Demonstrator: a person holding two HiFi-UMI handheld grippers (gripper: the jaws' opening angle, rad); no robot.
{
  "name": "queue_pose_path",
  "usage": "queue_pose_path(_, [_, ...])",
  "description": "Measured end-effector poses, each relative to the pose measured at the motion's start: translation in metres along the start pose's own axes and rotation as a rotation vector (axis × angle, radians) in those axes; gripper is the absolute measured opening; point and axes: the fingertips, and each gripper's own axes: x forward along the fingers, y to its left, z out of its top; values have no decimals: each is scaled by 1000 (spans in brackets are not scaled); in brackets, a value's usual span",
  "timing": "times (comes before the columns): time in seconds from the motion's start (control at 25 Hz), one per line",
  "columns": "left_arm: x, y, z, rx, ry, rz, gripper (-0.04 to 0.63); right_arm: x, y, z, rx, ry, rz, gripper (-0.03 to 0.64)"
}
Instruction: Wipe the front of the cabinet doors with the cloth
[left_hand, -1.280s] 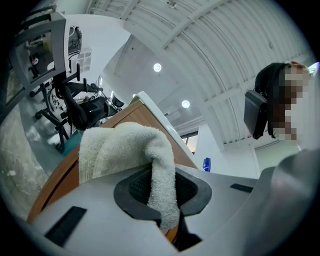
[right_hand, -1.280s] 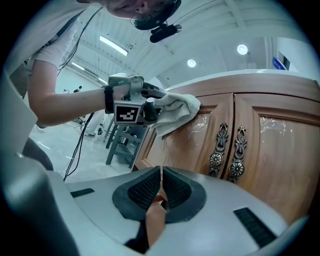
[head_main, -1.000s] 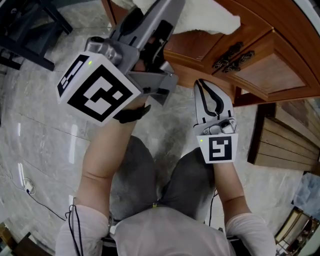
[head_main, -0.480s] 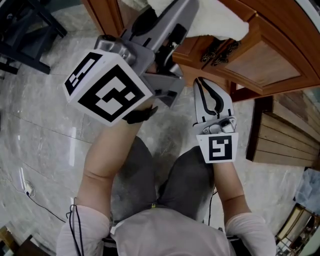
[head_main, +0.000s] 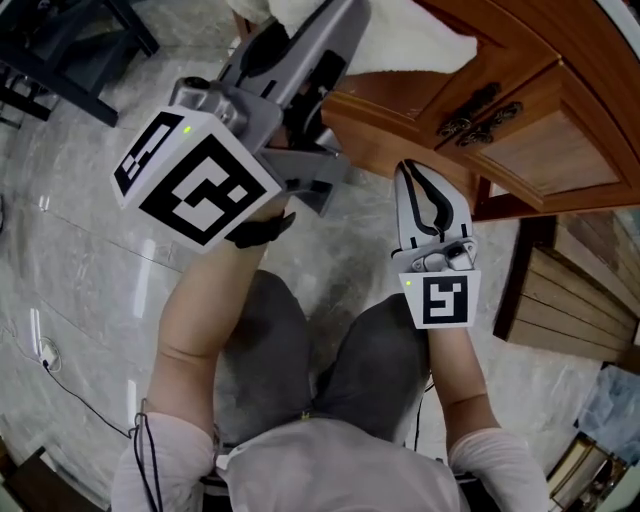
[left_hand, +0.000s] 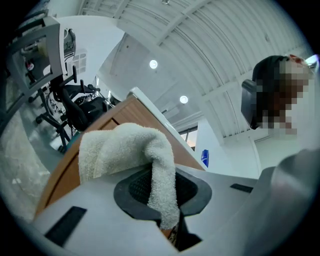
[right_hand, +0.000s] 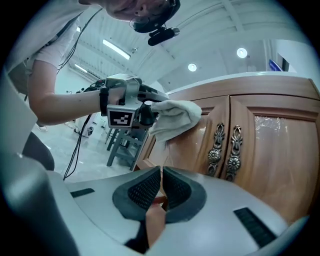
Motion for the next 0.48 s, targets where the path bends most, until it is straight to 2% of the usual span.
queue_pose_path(0.24, [-43,49,34,29,-47,98,58,18,25,6,-15,3,22,41])
queue_pose_path(0.48, [-52,78,24,-22,-43,138,58,23,28,4,-45,15,18,41])
